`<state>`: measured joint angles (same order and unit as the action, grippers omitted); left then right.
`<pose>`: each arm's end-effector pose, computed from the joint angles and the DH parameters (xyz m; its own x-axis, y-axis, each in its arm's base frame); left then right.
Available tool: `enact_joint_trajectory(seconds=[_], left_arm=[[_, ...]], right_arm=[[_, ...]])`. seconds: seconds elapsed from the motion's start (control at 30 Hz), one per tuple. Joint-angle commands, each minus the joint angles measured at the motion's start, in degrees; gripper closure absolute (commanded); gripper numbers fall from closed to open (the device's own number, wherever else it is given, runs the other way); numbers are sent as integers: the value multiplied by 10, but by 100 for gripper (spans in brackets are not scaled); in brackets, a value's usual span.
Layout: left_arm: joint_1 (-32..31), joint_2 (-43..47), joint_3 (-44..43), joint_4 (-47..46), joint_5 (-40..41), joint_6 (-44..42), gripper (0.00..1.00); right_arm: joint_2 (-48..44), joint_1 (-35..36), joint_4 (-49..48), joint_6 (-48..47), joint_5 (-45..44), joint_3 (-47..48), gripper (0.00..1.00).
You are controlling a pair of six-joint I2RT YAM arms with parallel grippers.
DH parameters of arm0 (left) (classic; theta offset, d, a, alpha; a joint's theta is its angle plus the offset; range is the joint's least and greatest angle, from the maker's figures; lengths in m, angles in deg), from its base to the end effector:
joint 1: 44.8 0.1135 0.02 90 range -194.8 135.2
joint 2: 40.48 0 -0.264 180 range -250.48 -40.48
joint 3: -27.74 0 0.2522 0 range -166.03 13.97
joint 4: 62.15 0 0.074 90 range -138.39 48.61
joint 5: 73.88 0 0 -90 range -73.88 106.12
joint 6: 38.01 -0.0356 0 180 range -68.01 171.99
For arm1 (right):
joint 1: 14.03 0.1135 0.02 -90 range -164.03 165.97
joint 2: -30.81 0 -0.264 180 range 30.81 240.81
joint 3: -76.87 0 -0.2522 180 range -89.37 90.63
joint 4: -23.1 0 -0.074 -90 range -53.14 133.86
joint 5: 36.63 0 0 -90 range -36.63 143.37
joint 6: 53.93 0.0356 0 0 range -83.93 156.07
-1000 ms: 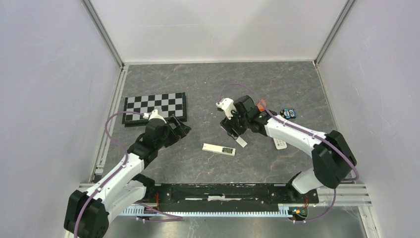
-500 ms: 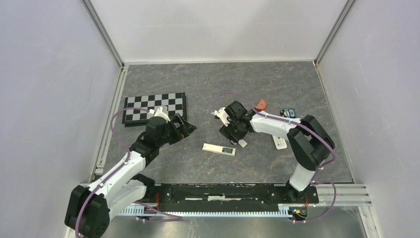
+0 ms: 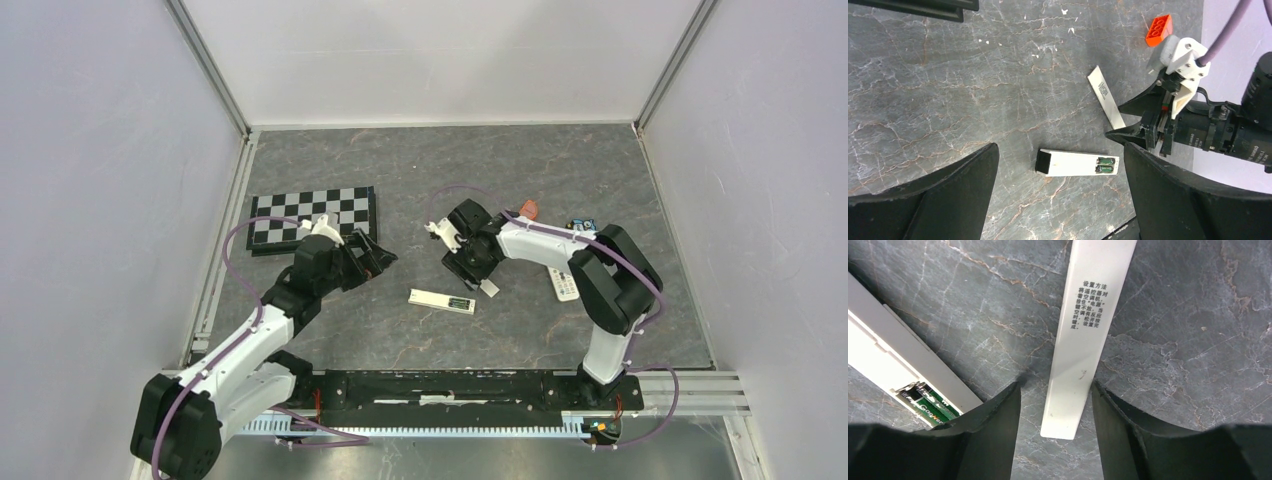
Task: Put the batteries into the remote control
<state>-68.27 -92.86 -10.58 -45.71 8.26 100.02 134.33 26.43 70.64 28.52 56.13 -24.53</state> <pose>0.1793 -0.0832 0.2059 -0.6850 -0.5055 -0.5246 -0.0100 0.7266 -0.6870 0.2602 0.2242 0.1595 -0.6326 -0.7120 -0.3048 -0.7488 0.6628 0.0059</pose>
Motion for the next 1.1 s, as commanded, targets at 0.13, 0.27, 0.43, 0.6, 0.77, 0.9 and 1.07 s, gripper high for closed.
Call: enact_joint_trajectory(seconds=[0.13,0.27,0.43,0.6,0.77,0.9,1.07], left_arm=[[2,12,-8,-63,-22,-18,0],[3,-6,-8,-78,-51,-17,0],[1,-42,-14,-103,-93,-13,0],[-6,-90,-16,-138,-123,10,0],[-10,-125,-28,-149,-135,16,1],[-10,-131,-32,-149,-132,15,1],[-11,-135,-33,-149,-132,14,1]], right_arm=[[52,-9,51,-9,-9,22,58],[64,-10,48,1,-43,24,65],[52,-10,24,-3,-36,15,69],[25,-11,20,-19,-14,13,68],[-10,-11,20,-23,2,13,64],[-36,-11,27,-20,-4,9,60],[-58,-11,37,-23,-10,-4,36]])
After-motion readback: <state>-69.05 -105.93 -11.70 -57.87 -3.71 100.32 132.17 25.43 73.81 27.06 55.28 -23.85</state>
